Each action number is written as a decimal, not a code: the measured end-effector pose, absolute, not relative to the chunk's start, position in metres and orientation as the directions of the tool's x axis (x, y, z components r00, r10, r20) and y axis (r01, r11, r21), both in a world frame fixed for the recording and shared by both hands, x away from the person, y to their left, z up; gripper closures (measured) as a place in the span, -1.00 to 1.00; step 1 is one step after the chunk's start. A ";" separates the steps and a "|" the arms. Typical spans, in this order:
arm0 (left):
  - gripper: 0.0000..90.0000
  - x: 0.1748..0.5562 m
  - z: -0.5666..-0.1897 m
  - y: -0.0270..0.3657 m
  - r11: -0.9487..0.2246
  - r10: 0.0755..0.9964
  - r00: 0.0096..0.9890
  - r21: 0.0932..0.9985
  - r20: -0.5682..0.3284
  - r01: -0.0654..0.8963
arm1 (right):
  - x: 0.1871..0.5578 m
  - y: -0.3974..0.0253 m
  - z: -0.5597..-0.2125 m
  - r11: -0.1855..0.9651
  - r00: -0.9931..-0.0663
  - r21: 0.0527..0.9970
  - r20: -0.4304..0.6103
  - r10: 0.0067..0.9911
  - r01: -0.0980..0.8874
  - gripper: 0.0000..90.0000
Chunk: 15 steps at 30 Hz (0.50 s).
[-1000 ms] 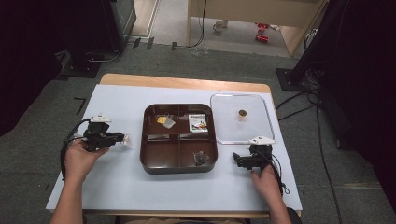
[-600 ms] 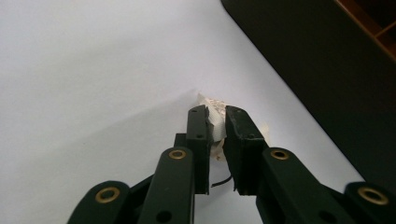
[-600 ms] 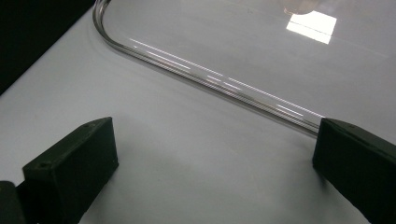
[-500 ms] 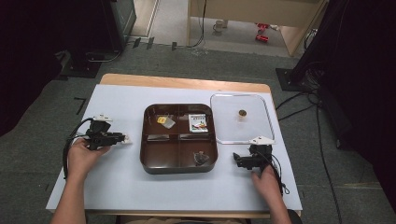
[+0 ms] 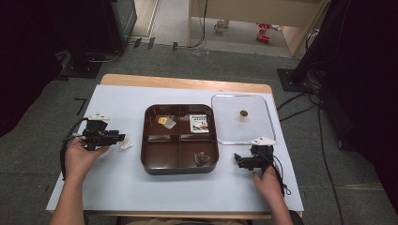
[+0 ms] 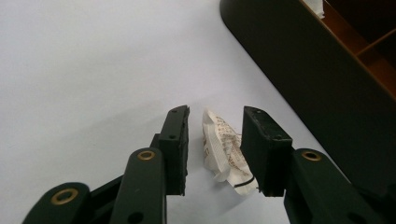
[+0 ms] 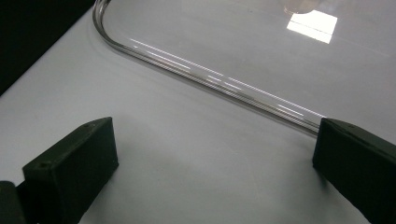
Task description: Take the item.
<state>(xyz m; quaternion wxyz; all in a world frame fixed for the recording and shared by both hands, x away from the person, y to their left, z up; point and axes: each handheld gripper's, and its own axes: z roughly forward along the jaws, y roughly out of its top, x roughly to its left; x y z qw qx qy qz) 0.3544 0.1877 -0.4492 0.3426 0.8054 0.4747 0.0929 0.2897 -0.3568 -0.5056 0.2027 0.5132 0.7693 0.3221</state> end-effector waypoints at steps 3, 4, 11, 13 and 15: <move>0.31 0.352 -0.446 0.189 -0.307 0.827 0.534 0.652 -0.179 0.694 | 0.290 -0.357 -0.506 0.266 -0.391 0.703 0.019 0.920 0.660 -1.00; 0.30 0.352 -0.446 0.189 -0.307 0.827 0.534 0.652 -0.179 0.694 | 0.290 -0.357 -0.506 0.266 -0.391 0.703 0.019 0.920 0.660 -1.00; 0.25 0.345 -0.441 0.191 -0.305 0.829 0.535 0.669 -0.163 0.677 | 0.290 -0.357 -0.506 0.264 -0.391 0.702 0.023 0.920 0.662 -1.00; 0.23 0.343 -0.440 0.193 -0.306 0.831 0.533 0.670 -0.159 0.677 | 0.290 -0.357 -0.506 0.263 -0.391 0.701 0.024 0.920 0.663 -1.00; 0.22 0.341 -0.439 0.196 -0.301 0.834 0.529 0.673 -0.159 0.676 | 0.290 -0.357 -0.506 0.263 -0.391 0.701 0.025 0.920 0.663 -1.00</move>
